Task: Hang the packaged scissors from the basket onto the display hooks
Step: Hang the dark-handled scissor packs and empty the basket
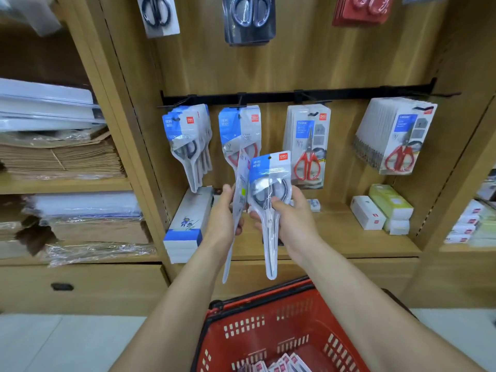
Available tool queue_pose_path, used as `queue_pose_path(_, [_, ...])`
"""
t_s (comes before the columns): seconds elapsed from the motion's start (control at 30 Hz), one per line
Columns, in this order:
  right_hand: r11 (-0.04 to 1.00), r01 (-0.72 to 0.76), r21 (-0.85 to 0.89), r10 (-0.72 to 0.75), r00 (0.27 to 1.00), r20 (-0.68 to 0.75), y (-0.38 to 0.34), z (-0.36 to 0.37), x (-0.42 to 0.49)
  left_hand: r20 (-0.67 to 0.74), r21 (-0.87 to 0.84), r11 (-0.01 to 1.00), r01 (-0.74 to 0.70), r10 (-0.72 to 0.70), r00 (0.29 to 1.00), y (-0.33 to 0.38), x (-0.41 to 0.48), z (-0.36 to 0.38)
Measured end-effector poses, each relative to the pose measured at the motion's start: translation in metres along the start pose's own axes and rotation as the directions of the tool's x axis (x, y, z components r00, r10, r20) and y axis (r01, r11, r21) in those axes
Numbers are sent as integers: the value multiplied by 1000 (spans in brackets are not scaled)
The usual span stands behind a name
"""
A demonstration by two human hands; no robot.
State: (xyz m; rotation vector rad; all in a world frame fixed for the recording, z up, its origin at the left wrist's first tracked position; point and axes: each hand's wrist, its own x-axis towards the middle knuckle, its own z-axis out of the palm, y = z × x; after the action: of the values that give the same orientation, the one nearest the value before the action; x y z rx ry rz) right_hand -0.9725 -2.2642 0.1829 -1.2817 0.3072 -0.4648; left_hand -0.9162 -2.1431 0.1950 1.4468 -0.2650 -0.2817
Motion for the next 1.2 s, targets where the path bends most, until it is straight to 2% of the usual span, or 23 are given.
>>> queue_pose_path(0.1, [997,-45,70,42,998,39,1,6,-4,-10,58,994,-97,98,995,-9,-2,-3])
queue_pose_path(0.2, [988,-84,130,72,993,97,-2,6,-8,17,78,992,-104,103,995,-12,-5,-9])
queue_pose_path(0.33, [998,-54,-10,55,997,63,1,4,-11,-55,-16,998,-68,67,996,-13,-3,-22])
queue_pose_path(0.5, [1000,-23,-14,23,999,-36,6,-5,-7,-124,-61,997,-43,35,992,-15,-4,-42])
queue_pose_path(0.67, [999,-22,-36,25,996,88,10,18,-10,-68,-33,996,-88,86,994,-17,-8,-47])
queue_pose_path(1.0, [980,-43,-194,74,985,155,27,64,12,-58,-36,995,-88,86,995,-16,-2,-95])
queue_pose_path(1.2, [960,-2,-281,50,985,163,28,99,34,-76,-39,983,-177,174,982,-18,17,-127])
